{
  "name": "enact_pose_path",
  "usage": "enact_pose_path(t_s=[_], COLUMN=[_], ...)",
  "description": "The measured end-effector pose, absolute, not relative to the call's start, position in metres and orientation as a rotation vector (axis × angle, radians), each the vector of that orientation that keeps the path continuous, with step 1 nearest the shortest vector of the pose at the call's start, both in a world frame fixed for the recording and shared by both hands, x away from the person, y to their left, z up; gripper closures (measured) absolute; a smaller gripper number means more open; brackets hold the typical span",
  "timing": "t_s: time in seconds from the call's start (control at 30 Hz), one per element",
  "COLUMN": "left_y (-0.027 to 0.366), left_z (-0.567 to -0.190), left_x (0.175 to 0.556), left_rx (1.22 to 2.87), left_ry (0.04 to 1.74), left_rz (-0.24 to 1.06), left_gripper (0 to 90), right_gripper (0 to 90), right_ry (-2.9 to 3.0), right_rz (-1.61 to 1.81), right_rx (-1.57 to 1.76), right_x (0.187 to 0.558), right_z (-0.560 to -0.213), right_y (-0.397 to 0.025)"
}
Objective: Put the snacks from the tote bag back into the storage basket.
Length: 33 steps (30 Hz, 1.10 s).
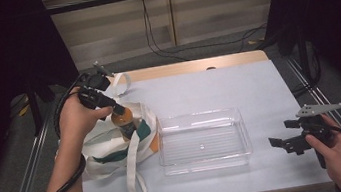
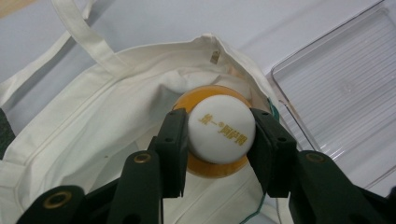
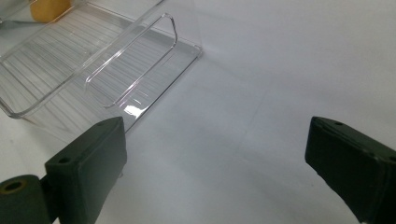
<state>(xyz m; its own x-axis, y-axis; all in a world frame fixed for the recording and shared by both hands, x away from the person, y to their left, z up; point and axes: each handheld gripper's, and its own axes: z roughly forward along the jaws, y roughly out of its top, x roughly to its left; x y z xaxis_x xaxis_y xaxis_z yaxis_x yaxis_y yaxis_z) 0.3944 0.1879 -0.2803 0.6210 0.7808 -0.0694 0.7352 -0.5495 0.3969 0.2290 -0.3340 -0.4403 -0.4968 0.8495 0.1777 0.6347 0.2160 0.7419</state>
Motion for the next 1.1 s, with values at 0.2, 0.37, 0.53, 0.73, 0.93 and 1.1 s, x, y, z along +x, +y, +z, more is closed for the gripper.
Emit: enact_pose_path(t_s=[0.2, 0.37, 0.53, 0.73, 0.93, 1.1], left_y=[0.188, 0.190, 0.191, 0.192, 0.191, 0.190], left_z=[-0.268, -0.256, -0.243, -0.230, -0.220, -0.210], left_x=[0.394, 0.393, 0.390, 0.389, 0.389, 0.389], left_rx=[2.479, 2.465, 2.465, 2.459, 2.456, 2.452], left_ry=[1.206, 1.215, 1.202, 1.185, 1.179, 1.171], left_rz=[0.171, 0.159, 0.182, 0.160, 0.160, 0.165], left_gripper=[59.4, 59.4, 59.4, 59.4, 59.4, 59.4], right_gripper=[5.1, 5.1, 5.1, 5.1, 5.1, 5.1], right_ry=[2.225, 2.224, 2.224, 2.225, 2.224, 2.218], right_rz=[1.153, 1.153, 1.154, 1.152, 1.152, 1.154], right_rx=[1.399, 1.404, 1.403, 1.401, 1.407, 1.405], right_x=[0.229, 0.229, 0.229, 0.229, 0.228, 0.228], right_z=[-0.440, -0.440, -0.440, -0.440, -0.440, -0.440], right_y=[-0.334, -0.334, -0.334, -0.334, -0.334, -0.334])
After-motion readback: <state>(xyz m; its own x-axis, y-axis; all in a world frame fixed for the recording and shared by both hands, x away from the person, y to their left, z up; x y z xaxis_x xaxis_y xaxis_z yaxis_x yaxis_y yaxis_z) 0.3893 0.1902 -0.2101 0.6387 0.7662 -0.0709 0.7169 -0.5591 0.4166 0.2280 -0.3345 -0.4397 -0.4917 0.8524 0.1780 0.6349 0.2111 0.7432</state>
